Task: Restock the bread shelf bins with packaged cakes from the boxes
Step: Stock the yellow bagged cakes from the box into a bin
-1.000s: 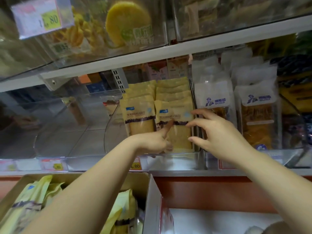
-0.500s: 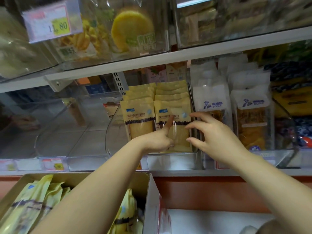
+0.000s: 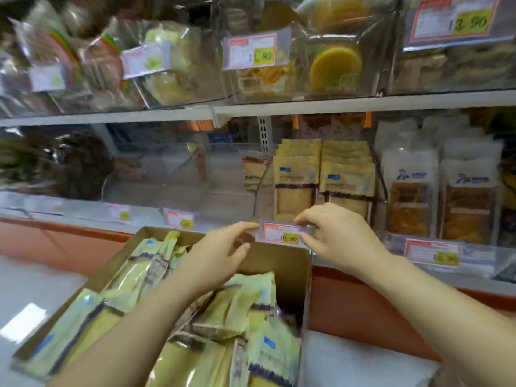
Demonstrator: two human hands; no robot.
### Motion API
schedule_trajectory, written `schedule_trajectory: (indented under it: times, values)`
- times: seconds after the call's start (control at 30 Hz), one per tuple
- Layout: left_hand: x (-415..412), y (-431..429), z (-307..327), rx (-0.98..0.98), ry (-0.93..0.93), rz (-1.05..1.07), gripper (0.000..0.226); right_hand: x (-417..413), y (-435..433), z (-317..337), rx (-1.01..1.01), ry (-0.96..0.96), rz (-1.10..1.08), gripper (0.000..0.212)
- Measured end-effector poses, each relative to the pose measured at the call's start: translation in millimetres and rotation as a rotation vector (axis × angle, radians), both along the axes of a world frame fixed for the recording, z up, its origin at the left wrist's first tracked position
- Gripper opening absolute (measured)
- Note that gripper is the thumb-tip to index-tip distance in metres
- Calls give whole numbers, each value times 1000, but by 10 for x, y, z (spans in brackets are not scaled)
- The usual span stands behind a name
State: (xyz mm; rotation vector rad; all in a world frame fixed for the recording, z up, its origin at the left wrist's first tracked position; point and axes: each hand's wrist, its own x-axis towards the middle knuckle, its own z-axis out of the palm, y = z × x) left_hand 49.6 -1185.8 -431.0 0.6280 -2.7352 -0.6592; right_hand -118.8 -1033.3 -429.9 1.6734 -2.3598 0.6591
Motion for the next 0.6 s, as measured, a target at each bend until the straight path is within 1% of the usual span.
schedule_trajectory:
  times: [0.13, 0.27, 0.37, 0.47, 0.53, 0.6]
  values:
    - [709, -242, -89, -93, -6, 149, 38, 421, -306, -106, 127, -69, 58, 23]
    - [1267, -482, -186, -143, -2, 296, 36, 765, -630, -289, 285, -162, 139, 27]
    - [1608, -669, -295, -124, -15, 401, 41, 1027, -896, -430, 426, -219, 223, 42]
    - [1849, -812, -431, -106, -77, 524, 42, 1248, -1144, -531, 473, -270, 260, 58]
    - [1959, -867, -539, -76, -110, 558, 40, 1338, -1292, -599, 478, -302, 218, 65]
    - [2020, -911, -621, -39, -114, 540, 40, 1351, -1407, -660, 500, -405, 124, 69]
